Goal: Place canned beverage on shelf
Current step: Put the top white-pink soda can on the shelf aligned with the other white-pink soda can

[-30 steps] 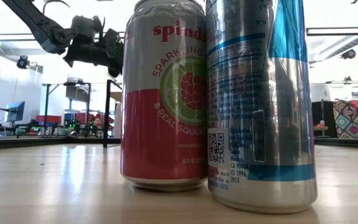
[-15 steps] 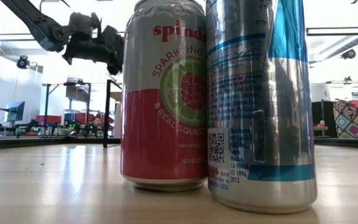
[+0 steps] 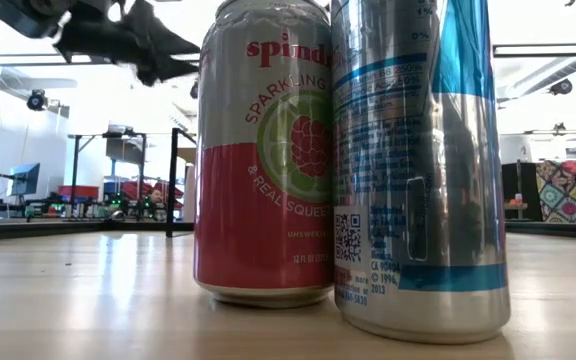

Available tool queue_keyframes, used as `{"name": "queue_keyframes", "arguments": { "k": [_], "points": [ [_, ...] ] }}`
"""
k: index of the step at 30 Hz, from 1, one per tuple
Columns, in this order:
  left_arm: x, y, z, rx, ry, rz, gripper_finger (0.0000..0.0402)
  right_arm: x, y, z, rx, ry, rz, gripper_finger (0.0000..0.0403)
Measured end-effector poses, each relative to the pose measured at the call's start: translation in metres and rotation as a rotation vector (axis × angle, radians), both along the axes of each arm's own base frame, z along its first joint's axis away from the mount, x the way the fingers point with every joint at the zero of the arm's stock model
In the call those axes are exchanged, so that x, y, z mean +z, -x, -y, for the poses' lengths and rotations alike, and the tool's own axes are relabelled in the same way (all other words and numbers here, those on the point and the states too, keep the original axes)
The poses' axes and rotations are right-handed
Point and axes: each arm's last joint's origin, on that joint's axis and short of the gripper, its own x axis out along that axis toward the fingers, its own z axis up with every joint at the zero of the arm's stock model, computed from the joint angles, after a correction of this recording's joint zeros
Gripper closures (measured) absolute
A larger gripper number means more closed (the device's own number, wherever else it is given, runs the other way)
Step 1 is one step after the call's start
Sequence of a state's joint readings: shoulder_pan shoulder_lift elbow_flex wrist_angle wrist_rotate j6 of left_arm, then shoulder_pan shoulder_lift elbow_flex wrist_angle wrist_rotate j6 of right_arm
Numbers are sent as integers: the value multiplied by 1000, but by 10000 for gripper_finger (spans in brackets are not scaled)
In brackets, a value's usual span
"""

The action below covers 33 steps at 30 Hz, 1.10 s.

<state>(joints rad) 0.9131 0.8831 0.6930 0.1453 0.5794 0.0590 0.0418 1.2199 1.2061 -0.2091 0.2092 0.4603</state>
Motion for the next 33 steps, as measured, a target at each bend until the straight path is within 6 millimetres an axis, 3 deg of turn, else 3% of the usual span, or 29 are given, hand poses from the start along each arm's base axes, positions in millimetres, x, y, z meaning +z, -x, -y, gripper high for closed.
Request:
{"name": "queue_keyframes", "arguments": {
  "k": [5,10,18,23,33],
  "points": [
    [6,9,10,48,-4,7,61,-13,-15,-1,-1,-3,-25,78],
    [-4,13,17,32,152,-59,61,-21,-28,-4,7,-28,-27,78],
    [-11,23,34,8,305,-111,90,-24,-27,-14,16,-81,-59,78],
    [-11,10,40,-163,327,-99,92,-20,-25,-14,15,-72,-43,78],
    [-31,-18,27,-144,352,-200,93,-14,-20,-13,-4,-50,-17,78]
  ]
}}
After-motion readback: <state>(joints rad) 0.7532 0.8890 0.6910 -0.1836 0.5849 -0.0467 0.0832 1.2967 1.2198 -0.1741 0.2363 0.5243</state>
